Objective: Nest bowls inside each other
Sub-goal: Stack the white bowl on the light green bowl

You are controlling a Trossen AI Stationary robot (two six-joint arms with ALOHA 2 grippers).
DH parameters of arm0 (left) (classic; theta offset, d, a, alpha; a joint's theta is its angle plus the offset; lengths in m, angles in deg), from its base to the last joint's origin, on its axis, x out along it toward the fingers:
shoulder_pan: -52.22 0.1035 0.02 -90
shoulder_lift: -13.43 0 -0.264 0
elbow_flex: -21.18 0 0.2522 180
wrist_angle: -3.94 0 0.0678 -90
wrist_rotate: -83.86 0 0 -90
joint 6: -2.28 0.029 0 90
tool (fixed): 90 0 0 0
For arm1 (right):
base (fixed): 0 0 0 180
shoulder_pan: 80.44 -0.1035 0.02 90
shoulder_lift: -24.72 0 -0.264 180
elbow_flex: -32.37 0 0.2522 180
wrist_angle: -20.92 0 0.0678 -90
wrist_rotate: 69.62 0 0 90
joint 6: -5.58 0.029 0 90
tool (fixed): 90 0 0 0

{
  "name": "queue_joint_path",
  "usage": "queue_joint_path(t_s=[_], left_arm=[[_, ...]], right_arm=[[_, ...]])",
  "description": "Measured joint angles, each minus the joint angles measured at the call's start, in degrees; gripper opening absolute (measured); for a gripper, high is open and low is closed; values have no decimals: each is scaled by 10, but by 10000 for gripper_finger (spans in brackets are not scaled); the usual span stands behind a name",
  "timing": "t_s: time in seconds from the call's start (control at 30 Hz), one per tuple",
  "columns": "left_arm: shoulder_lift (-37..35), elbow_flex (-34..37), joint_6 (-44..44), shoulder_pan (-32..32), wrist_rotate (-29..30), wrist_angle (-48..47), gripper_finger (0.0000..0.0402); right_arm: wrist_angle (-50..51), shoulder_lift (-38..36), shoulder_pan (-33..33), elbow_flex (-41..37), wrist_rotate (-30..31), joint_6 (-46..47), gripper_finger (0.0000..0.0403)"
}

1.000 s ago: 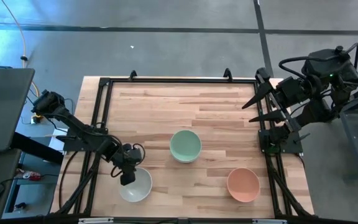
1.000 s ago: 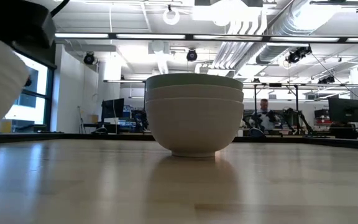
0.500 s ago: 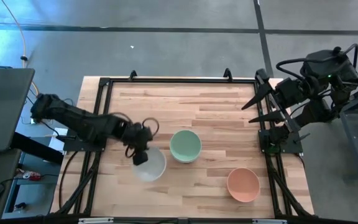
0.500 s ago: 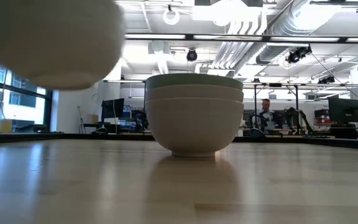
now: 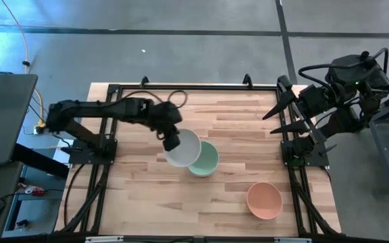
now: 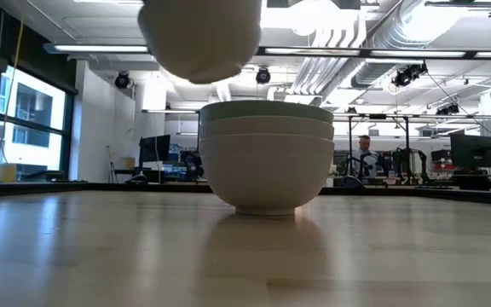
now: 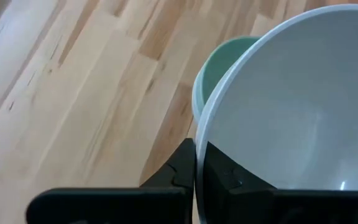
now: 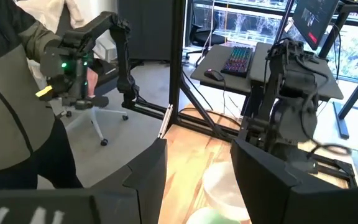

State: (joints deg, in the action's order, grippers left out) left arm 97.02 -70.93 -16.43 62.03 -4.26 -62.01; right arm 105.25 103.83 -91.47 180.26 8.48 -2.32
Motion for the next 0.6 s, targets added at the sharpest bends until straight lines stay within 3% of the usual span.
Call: queue_joint_path(t_s=[0.3,0.6], left_arm=[[156,-146,84,0,-24,-48,0],[245,-184,110,-1,-32,-47,0]], right_arm=[[9,0,0,0,0,6,171],[23,0,0,0,0,15,171]])
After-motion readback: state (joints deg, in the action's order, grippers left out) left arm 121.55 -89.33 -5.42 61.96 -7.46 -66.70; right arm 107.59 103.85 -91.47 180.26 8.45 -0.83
